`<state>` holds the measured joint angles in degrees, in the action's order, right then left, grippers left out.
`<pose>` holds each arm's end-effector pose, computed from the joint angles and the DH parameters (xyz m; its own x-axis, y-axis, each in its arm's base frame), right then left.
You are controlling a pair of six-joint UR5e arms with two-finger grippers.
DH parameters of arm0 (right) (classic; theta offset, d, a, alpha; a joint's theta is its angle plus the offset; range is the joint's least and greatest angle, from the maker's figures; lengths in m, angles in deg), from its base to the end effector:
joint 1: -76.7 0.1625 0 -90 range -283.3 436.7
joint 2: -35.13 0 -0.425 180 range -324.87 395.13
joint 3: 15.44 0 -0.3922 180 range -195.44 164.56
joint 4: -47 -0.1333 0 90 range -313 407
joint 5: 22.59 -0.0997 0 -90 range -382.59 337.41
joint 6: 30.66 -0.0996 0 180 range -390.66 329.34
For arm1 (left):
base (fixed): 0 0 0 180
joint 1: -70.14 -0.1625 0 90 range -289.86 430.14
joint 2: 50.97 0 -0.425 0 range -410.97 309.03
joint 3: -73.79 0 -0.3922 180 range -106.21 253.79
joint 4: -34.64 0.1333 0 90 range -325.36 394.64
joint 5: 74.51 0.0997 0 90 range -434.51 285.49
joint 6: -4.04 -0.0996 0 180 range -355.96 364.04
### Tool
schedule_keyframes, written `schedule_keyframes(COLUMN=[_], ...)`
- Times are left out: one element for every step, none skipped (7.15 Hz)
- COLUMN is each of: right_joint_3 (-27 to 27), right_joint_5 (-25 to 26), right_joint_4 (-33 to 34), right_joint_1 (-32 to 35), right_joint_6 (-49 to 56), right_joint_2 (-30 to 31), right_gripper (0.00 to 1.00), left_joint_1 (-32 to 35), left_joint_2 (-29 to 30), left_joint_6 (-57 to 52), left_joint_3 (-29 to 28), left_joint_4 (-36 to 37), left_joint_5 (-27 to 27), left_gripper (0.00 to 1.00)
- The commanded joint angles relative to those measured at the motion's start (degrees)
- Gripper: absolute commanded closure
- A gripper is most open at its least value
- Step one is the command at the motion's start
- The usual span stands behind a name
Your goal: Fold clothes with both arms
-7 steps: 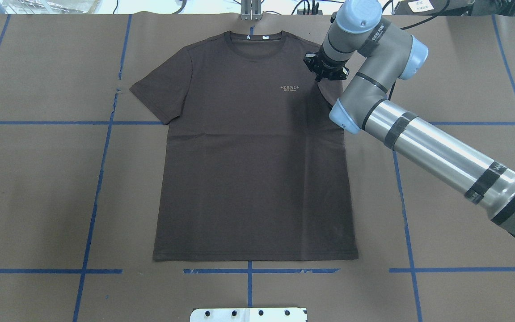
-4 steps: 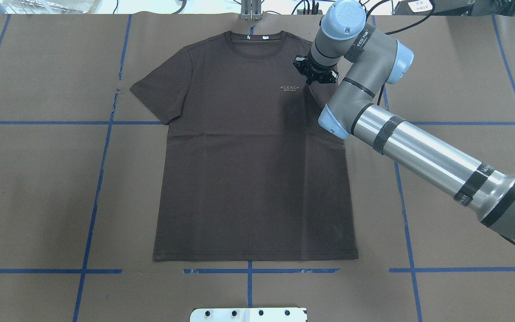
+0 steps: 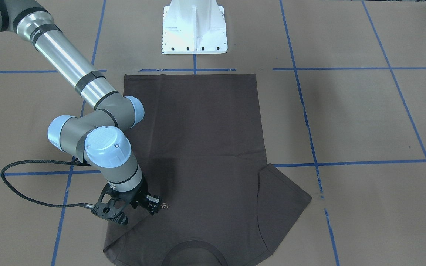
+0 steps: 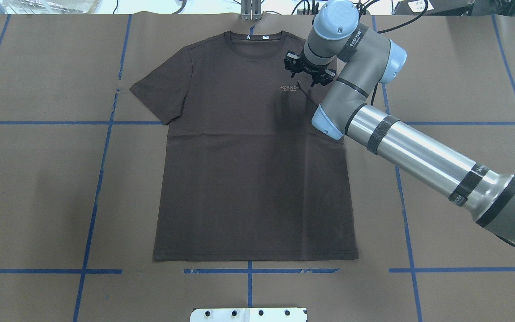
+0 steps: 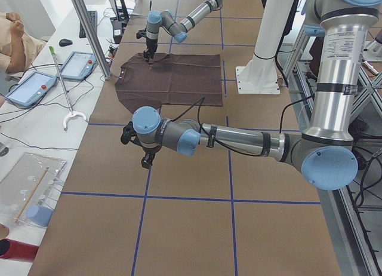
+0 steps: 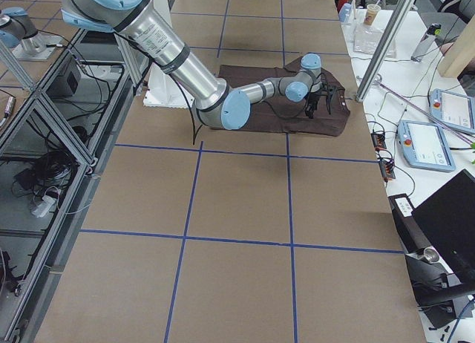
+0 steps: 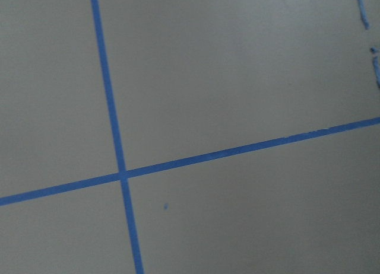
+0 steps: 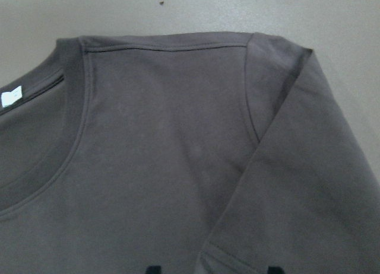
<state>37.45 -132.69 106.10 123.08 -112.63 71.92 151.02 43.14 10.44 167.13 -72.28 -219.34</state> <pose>-0.5171 -0.6863 0.2991 0.5366 0.3730 0.7569 -0.4358 0.8906 -0.1299 0.0334 -0.5353 0.5467 0.5281 0.3214 -0.7860 -0.0860 0.9411 0.3271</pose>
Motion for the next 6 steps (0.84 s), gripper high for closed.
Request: schedule_keyframes(right_joint_3=[10.5, 20.7, 31.2, 37.7, 41.6, 43.9], right_joint_5=[-1.0, -2.3, -5.2, -6.7, -6.7, -6.6], right_joint_4=[2.5, 5.5, 8.0, 10.7, 10.8, 10.7], right_joint_1=[-0.2, -0.2, -0.1, 0.5, 0.5, 0.5], right_joint_6=[-0.3, 0.3, 0.1, 0.3, 0.3, 0.3], right_joint_2=[4.0, 10.4, 17.5, 21.1, 24.2, 26.5], right_gripper=[0.00, 0.00, 0.00, 0.00, 0.00, 0.00], left_joint_1=[-10.3, -14.8, -20.3, -26.5, -27.4, -27.7], left_joint_2=[3.5, 8.6, 13.5, 21.0, 24.6, 27.9], left_joint_6=[21.5, 29.5, 38.4, 48.0, 48.8, 49.1], left_joint_3=[-0.4, -2.5, -4.9, -9.4, -15.0, -20.5], left_joint_4=[-11.6, -11.9, -12.1, -12.5, -13.1, -14.0], left_joint_5=[0.2, 0.3, 6.3, 17.0, 18.9, 19.1], left_gripper=[0.00, 0.00, 0.00, 0.03, 0.07, 0.10])
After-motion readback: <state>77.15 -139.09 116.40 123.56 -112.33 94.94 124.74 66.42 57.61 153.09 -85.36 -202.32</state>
